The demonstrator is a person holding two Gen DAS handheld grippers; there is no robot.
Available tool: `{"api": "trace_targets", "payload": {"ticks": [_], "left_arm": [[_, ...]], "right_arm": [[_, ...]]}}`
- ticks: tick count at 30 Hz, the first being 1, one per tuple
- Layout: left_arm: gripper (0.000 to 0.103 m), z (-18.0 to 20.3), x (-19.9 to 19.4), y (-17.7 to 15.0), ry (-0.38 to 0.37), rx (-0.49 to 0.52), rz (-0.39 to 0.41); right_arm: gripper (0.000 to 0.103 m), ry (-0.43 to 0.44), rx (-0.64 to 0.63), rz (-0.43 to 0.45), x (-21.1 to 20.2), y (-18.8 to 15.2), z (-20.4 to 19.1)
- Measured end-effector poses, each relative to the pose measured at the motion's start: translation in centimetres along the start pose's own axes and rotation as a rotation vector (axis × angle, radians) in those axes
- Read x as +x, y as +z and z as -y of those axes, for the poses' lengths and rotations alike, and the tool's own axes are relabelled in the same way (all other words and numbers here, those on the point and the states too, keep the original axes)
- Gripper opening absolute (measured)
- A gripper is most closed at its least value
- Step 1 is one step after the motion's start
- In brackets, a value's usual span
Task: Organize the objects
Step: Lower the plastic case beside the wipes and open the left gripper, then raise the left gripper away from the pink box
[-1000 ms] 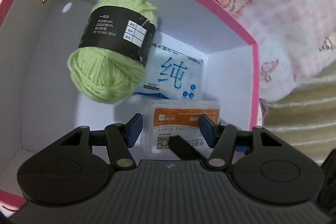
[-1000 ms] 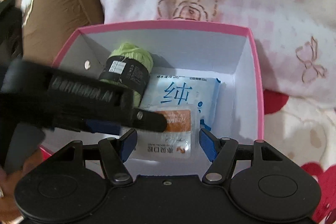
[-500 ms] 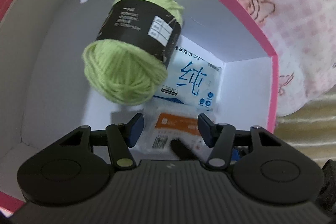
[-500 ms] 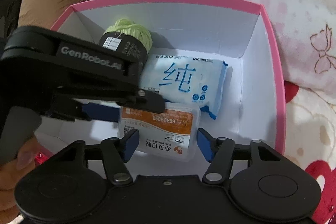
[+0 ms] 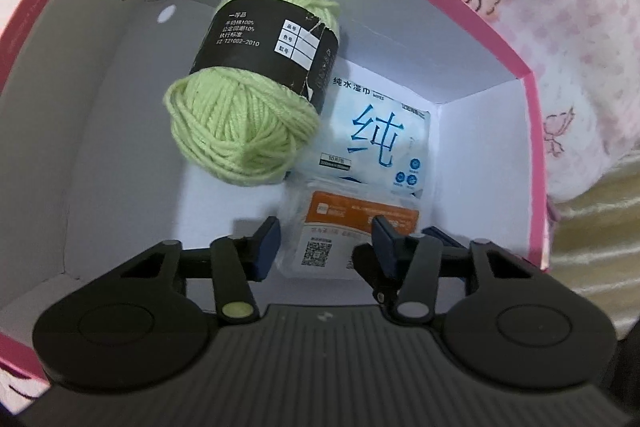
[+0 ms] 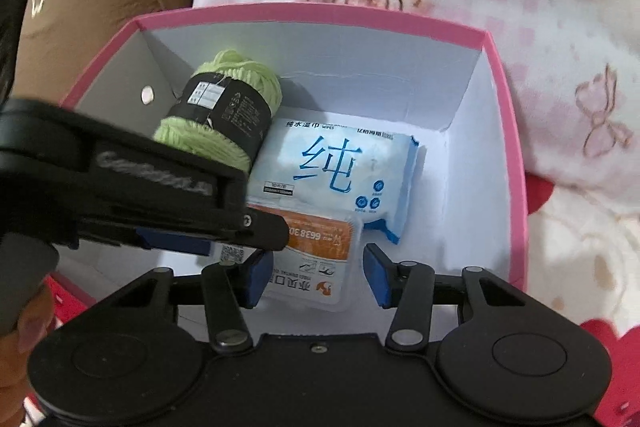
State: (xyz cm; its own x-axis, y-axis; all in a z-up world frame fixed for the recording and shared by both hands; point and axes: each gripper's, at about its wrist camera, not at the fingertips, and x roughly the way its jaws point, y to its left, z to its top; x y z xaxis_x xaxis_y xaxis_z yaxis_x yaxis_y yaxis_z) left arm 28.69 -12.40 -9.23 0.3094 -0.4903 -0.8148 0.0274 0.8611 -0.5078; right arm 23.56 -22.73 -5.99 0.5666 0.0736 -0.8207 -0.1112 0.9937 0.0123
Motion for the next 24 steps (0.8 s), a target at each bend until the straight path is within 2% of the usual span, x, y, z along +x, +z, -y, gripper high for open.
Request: {"api": "trace_targets", "payload": {"ticks": [4, 6, 9, 12, 16, 17, 20, 24], "left_arm": [[0.042, 0.8, 0.3, -0.3, 0.005, 0.000, 0.001], [0.041, 1.1, 0.8, -0.3, -0.038, -0.029, -0.031], [0.033, 2.2, 2.1, -0.8, -0.068, -0.067, -0.063], [0.033, 2.2, 2.0, -1.2, -0.066, -0.081, -0.044], [0.033, 2.4, 1.5, -1.4, -0.080, -0.041, -0.043], [0.033, 2.5, 1.0, -1.4, -0.064, -0.014, -0.026], [0.032, 2.8, -0.5, -1.4, -0.039, 0.057, 0.015], [0.032, 2.5, -2.6, -1.4, -0.034, 0.110, 0.018]], "right_arm": [[0.053, 0.002, -0.021, -0.021, -0.1, 0.0, 0.0], [0.043, 0.010, -0.029, -0.016, 0.0, 0.0, 0.3], [0.042, -0.002, -0.073, -0.003, -0.2, 0.1, -0.4], [0.042, -0.024, -0.101, 0.008, 0.3, 0.2, -0.6], [0.042, 0.007, -0.080, 0.023, -0.2, -0.1, -0.1], [0.042, 0.011, -0.072, 0.032, -0.6, -0.3, 0.0], [0.043, 0.042, -0.036, 0.064, -2.4, -0.9, 0.5], [0.046, 0.058, -0.039, 0.095, -5.1, -1.5, 0.6]]}}
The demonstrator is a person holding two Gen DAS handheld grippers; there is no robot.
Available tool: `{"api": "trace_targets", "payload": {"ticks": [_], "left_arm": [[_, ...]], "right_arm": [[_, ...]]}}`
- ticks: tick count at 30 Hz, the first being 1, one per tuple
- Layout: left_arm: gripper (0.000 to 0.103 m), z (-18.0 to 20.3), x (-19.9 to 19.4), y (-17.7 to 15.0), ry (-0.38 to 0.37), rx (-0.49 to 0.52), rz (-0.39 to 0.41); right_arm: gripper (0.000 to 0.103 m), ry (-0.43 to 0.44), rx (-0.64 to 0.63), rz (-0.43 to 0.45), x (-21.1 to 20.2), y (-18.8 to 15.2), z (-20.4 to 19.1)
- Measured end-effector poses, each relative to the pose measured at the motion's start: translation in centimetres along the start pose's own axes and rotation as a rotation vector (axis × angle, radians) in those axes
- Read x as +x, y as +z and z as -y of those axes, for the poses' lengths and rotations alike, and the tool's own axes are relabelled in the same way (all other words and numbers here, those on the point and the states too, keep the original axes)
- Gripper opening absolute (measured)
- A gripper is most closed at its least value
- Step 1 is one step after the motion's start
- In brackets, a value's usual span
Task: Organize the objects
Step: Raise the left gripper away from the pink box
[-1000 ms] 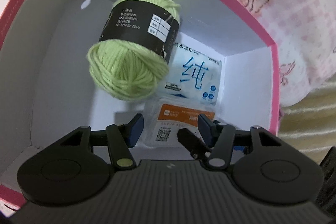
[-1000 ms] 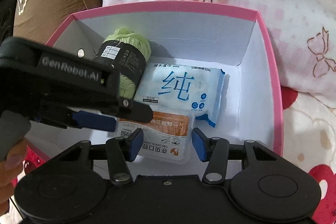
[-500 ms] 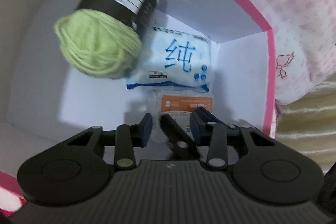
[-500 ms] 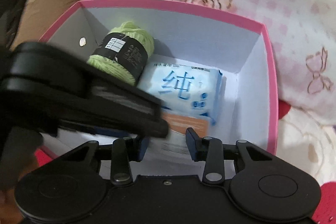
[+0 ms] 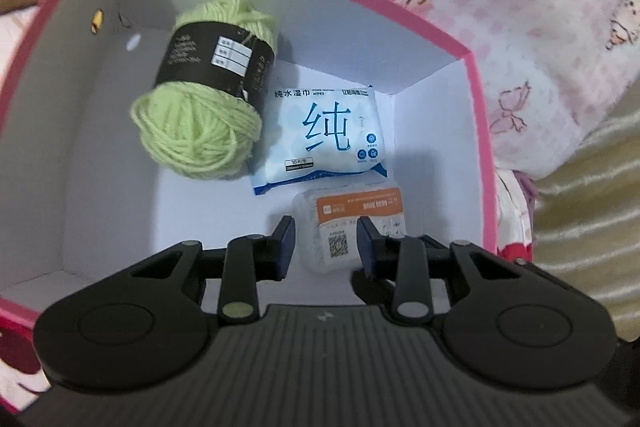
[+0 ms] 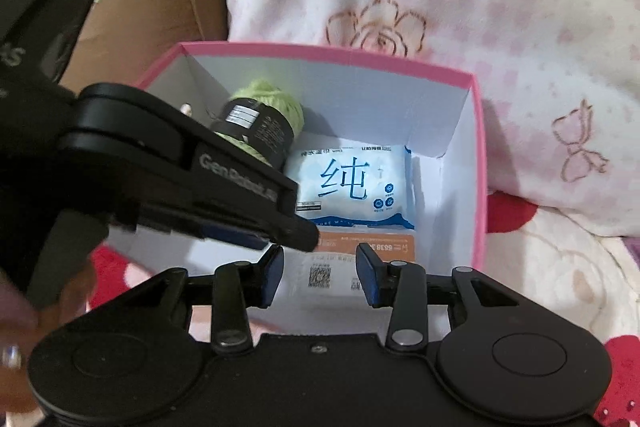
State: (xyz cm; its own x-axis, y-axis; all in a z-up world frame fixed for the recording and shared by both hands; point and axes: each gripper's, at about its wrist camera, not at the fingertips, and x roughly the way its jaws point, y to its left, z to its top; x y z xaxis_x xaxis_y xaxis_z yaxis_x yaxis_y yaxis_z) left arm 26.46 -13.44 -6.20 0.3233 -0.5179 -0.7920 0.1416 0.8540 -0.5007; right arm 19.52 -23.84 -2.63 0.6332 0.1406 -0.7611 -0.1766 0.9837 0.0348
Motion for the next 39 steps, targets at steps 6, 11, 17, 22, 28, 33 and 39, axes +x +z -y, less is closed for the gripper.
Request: {"api": "trace_targets", "payload": {"ticks": [6, 11, 17, 22, 28, 33, 39], "left_arm": [[0.032, 0.1, -3.2, -0.8, -0.020, 0.059, 0.002], [0.032, 1.5, -5.8, -1.9, 0.000, 0.150, 0.023], [0.035, 2.0, -9.3, -3.3, 0.007, 0.185, 0.039], [0.039, 2.3, -12.3, -4.3, 0.011, 0.221, 0.045], [0.053, 3.0, -15.5, -5.7, 0.012, 0.290, 0.041], [0.057, 3.2, -16.9, -6.8, 0.026, 0.323, 0.021], [0.061, 2.1, -17.8, -8.2, 0.048, 0.351, -0.001]], "right_arm": [[0.053, -0.003, -0.056, 0.021, -3.7, -0.5, -0.7], [0.054, 0.031, -0.025, 0.050, -7.2, -0.8, -1.0], [0.058, 0.043, -0.045, 0.067, -9.5, -1.2, -2.0], [0.061, 0.045, -0.043, 0.074, -11.0, -1.4, -2.5], [0.078, 0.047, -0.041, 0.086, -13.6, -1.8, -3.4], [0.083, 0.053, -0.032, 0.069, -15.3, -2.4, -4.3], [0.084, 0.071, -0.022, 0.062, -16.6, -3.7, -5.1]]}}
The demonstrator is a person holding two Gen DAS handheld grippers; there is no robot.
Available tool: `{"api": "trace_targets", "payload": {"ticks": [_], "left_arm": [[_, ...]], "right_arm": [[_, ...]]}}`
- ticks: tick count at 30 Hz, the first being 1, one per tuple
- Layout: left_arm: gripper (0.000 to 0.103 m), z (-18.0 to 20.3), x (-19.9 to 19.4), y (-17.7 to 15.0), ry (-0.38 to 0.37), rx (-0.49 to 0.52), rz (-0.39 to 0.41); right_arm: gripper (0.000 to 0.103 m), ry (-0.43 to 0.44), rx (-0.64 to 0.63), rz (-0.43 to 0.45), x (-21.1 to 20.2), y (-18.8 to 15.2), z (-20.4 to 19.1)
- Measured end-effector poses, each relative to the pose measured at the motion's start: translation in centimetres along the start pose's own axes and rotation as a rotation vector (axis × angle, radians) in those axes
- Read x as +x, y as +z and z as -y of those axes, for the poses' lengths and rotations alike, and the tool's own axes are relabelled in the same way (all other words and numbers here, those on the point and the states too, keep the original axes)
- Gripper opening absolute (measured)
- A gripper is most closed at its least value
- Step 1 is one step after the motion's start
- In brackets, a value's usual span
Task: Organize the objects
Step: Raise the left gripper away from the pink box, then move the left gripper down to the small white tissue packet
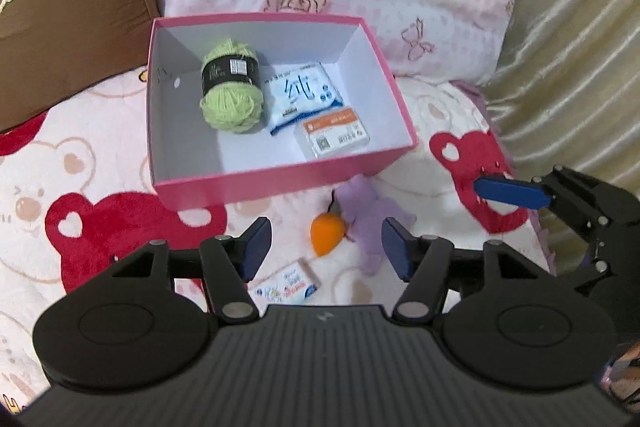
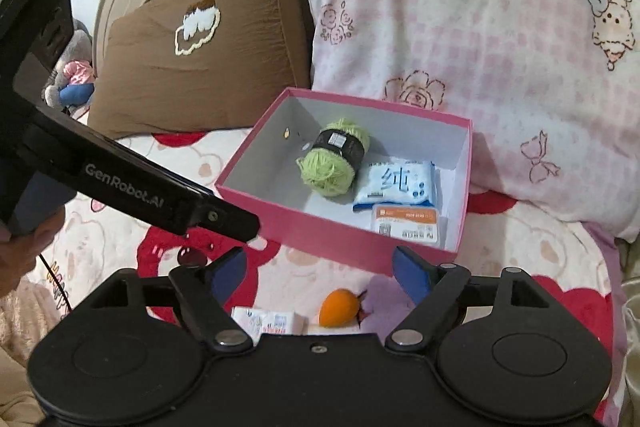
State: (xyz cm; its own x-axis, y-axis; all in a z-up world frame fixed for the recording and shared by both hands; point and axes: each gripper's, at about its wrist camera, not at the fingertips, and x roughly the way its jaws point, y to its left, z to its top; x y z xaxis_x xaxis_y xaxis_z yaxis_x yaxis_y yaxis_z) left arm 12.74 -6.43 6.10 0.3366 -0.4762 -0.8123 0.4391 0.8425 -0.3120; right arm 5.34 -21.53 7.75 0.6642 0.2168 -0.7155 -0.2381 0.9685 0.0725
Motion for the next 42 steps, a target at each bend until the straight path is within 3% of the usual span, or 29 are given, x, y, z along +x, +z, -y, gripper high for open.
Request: {"api": "trace_targets", "payload": {"ticks": [6, 23, 37, 42], "left_arm": [[0.061, -0.7, 0.2, -1.4, -0.056, -0.024, -0.049], [0.061, -1.9, 0.2, -7.1, -0.014, 0.004, -0.144], [0.062, -3.3, 2.4, -10.8, -0.044, -0.030, -0.125], [0.065, -2.6, 2.5, -11.9, 0.093, 0.070, -0.034]], "right_arm": [[0.084, 0.006, -0.043, -0.021, -1.1, -1.3, -1.6], [0.084, 0.096, -0.149, -0.131, -1.2, -5.9, -5.2], [0.084, 0.177, -0.104, -0.162, 1.9, -8.9, -6.6], [0.084, 0.185, -0.109, -0.168, 3.4, -9.5, -7.0]]}}
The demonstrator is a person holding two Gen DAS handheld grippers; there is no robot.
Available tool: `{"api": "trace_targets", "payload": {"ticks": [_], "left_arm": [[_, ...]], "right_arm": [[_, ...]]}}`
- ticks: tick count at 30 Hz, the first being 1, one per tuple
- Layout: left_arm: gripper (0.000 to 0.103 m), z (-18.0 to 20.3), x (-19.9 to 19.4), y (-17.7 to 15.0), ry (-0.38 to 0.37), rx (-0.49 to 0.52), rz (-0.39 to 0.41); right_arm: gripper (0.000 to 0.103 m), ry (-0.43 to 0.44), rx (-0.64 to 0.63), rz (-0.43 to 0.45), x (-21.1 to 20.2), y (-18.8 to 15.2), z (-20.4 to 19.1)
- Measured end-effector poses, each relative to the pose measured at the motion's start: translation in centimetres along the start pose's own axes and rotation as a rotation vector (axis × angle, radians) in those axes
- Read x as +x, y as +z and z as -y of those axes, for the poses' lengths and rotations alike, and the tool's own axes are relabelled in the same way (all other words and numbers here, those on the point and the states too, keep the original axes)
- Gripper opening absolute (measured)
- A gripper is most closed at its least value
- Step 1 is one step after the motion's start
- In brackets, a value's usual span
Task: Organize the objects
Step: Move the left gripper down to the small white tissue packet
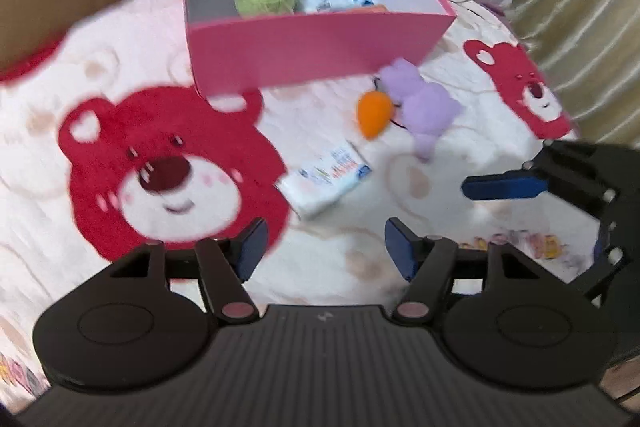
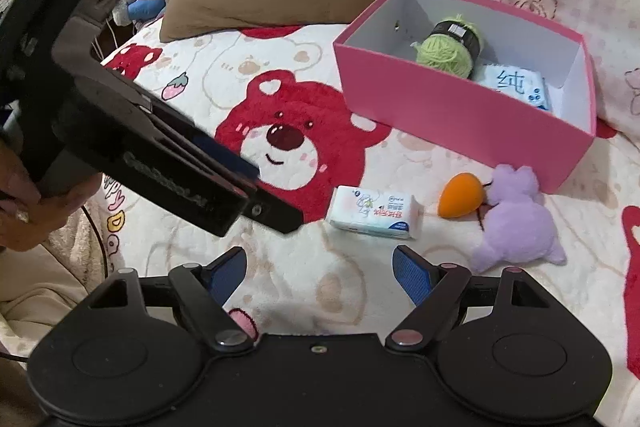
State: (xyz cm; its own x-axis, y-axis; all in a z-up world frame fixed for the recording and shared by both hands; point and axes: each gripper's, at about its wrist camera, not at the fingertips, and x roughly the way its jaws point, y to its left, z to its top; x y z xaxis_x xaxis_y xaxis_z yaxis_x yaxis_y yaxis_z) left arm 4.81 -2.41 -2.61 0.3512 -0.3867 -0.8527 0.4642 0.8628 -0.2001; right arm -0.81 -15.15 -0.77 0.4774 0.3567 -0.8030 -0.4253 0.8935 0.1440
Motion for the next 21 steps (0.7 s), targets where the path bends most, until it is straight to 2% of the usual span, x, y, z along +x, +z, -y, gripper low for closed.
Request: {"api": "trace_targets", "payload": {"ticks": [3, 10, 15, 18, 21], "left_arm": [[0.066, -1.1, 0.6, -0.2, -0.048, -0.060, -0.039], [0.066, -2.5, 2.6, -1.0, -0.057, -0.096, -0.045], [0.067, -2.1, 4.7, -1.1, 0.067, -0.043, -0.022], [0.067, -2.4, 5.8, -1.1, 0.039, -0.057, -0.031], [0.067, -2.6, 6.4, -1.0, 0.027, -0.075, -0.027]], "right_arm": [[0.084, -0.022, -0.020, 0.001, 0.7, -0.1, -0.2], [0.084, -0.027, -0.028, 0.008, 3.0, -0.6, 0.3], [0.084, -0.087, -0.022, -0.028, 5.4, -1.1, 0.5], [0.084, -0.077, 0.030, -0.011, 6.0, -1.4, 1.1], [0.084, -0.106, 0.013, -0.002, 6.9, -1.4, 1.1]]}}
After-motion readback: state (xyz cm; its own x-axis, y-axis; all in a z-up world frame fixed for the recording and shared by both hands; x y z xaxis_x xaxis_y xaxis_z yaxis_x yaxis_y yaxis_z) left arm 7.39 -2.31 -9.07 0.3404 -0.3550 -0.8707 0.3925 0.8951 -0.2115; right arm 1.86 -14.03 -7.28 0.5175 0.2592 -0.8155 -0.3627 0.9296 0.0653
